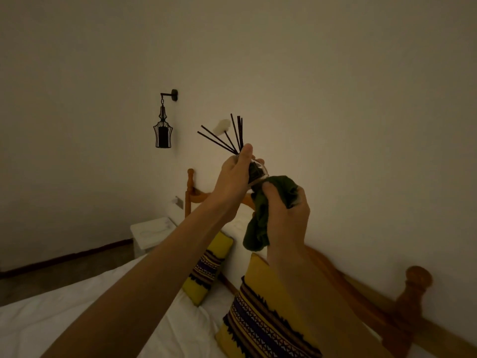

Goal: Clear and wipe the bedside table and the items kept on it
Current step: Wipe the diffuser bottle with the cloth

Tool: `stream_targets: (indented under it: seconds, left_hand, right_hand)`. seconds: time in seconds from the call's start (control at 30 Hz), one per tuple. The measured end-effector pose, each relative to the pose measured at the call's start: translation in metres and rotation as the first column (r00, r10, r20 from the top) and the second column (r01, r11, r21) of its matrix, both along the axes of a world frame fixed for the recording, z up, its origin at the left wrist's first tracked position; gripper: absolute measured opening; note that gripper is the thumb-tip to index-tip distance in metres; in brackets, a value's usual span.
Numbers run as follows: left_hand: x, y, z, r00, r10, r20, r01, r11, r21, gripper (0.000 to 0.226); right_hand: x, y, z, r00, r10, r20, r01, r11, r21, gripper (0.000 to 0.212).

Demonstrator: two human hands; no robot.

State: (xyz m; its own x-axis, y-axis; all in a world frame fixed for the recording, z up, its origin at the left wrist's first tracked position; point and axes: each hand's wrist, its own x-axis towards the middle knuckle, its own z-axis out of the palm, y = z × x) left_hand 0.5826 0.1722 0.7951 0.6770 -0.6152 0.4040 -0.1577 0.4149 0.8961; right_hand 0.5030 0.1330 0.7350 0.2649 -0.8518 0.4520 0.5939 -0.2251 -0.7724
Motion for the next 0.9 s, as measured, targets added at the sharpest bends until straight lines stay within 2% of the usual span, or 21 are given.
stream_targets:
  seconds: [0.07,0.13,0.2,0.3,0.33,0.4,0.5,0.6,0.7,0.83,0.9]
  left_hand:
    - [-0.001,0.003,-0.004,1.0,-0.01,0.001,0.01,1.0,-0.007,0.042]
    - [-0.002,0.006,-0.012,0.996,0.011,0.092,-0.011,1.0,0.005,0.044]
    - [-0.002,0.009,-0.023,0.963,0.02,0.267,-0.045,0.995,0.087,0.046]
    - [-0.004,0.014,-0.033,0.925,-0.105,0.365,0.041,0.983,0.178,0.044]
    - [-0.005,0.015,-0.035,0.908,-0.107,0.406,0.039,0.985,0.17,0.042]
    - [-0.005,0.019,-0.037,0.832,-0.039,0.553,-0.066,0.984,0.168,0.035]
    - [-0.006,0.027,-0.041,0.682,0.078,0.728,-0.225,0.968,0.107,0.025]
    - [0.0,0.031,-0.051,0.582,0.144,0.8,-0.276,0.961,0.028,0.023]
    - [0.007,0.028,-0.064,0.567,0.147,0.811,-0.26,0.966,0.007,0.024]
    - [0.022,0.021,-0.088,0.599,0.266,0.755,-0.378,0.925,-0.026,0.034]
    - [0.032,0.019,-0.102,0.599,0.327,0.731,-0.441,0.896,-0.04,0.032]
  right_hand:
    - [-0.001,-0.005,0.003,0.995,0.049,0.086,-0.065,0.979,0.193,0.02]
    - [-0.003,-0.013,0.006,0.99,0.047,0.136,-0.086,0.95,0.3,0.022]
    - [-0.003,-0.017,0.006,0.989,0.046,0.139,-0.075,0.975,0.21,0.02]
    - [0.0,-0.014,0.004,0.998,0.038,-0.044,-0.042,0.996,-0.076,0.021]
    - [0.001,-0.015,0.006,0.994,0.065,-0.087,-0.072,0.994,-0.085,0.021]
    - [0.003,-0.018,0.013,0.971,0.194,-0.14,-0.19,0.981,0.037,0.024]
    - [0.003,-0.025,0.02,0.866,0.459,-0.199,-0.418,0.882,0.216,0.032]
    - [0.006,-0.027,0.013,0.706,0.692,-0.152,-0.622,0.708,0.335,0.037]
    - [0.013,-0.027,-0.003,0.609,0.793,0.001,-0.715,0.549,0.433,0.04]
    - [0.034,-0.015,-0.037,0.609,0.776,0.164,-0.699,0.428,0.573,0.044]
    - [0.048,-0.01,-0.055,0.623,0.758,0.191,-0.683,0.409,0.605,0.048]
